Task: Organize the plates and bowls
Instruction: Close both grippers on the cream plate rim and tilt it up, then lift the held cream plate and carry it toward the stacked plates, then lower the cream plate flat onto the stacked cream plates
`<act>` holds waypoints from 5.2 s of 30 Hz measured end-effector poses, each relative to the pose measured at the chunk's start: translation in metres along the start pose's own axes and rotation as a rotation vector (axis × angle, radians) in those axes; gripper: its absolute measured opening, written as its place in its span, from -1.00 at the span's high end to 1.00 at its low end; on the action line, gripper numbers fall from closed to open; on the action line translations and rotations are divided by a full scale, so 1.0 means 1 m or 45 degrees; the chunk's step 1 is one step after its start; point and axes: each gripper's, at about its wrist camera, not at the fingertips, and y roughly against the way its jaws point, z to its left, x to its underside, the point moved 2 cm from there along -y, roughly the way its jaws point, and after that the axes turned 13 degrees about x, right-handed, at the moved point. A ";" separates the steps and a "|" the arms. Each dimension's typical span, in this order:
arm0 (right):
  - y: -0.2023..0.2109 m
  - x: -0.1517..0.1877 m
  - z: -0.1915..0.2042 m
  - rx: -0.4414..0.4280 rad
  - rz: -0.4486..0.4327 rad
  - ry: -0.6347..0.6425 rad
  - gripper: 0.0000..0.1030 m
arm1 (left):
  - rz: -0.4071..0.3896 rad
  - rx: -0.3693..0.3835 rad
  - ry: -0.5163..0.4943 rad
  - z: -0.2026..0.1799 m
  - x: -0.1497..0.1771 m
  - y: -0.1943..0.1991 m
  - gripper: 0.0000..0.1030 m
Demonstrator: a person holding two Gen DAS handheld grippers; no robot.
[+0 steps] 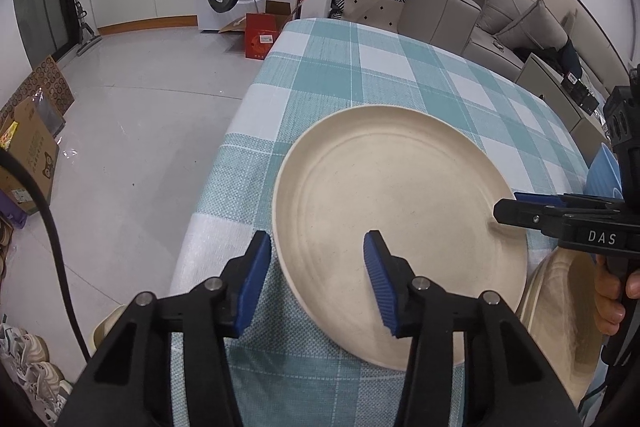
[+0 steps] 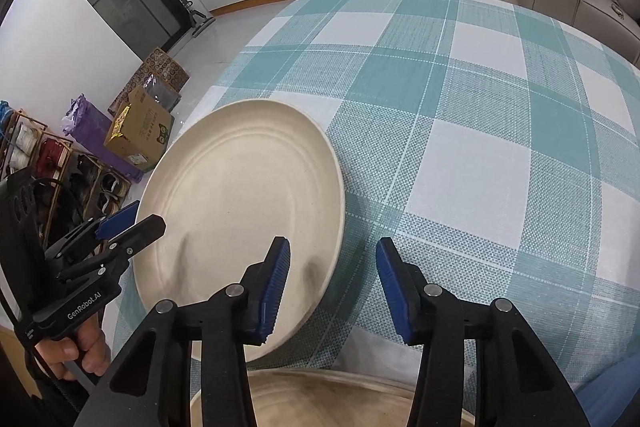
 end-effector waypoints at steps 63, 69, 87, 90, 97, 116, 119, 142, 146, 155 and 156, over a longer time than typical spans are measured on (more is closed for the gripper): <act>0.083 0.019 0.011 0.038 -0.213 0.058 0.70 | -0.119 -0.007 -0.097 -0.032 0.003 0.064 0.69; 0.114 0.037 0.002 0.049 -0.265 0.041 0.70 | -0.143 0.010 -0.137 -0.054 0.010 0.078 0.69; 0.173 0.105 -0.040 0.093 -0.332 -0.025 0.70 | -0.165 0.073 -0.249 -0.117 0.038 0.098 0.69; 0.175 0.111 -0.044 0.098 -0.328 -0.030 0.70 | -0.160 0.078 -0.262 -0.123 0.041 0.098 0.69; 0.182 0.126 -0.050 0.116 -0.328 -0.042 0.69 | -0.147 0.106 -0.275 -0.129 0.049 0.094 0.69; 0.161 0.170 -0.052 0.138 -0.262 -0.037 0.69 | -0.057 0.113 -0.320 -0.130 0.080 0.070 0.68; 0.155 0.176 -0.051 0.146 -0.250 -0.030 0.69 | -0.049 0.103 -0.333 -0.131 0.083 0.068 0.68; 0.133 0.198 -0.060 0.292 -0.145 -0.007 0.67 | 0.050 0.086 -0.412 -0.145 0.093 0.037 0.66; 0.132 0.197 -0.059 0.316 -0.139 0.006 0.67 | 0.064 0.067 -0.426 -0.146 0.095 0.034 0.64; 0.133 0.198 -0.055 0.355 -0.140 0.033 0.66 | 0.070 0.055 -0.456 -0.148 0.098 0.035 0.63; 0.133 0.199 -0.054 0.361 -0.141 0.038 0.66 | 0.070 0.056 -0.458 -0.148 0.098 0.035 0.62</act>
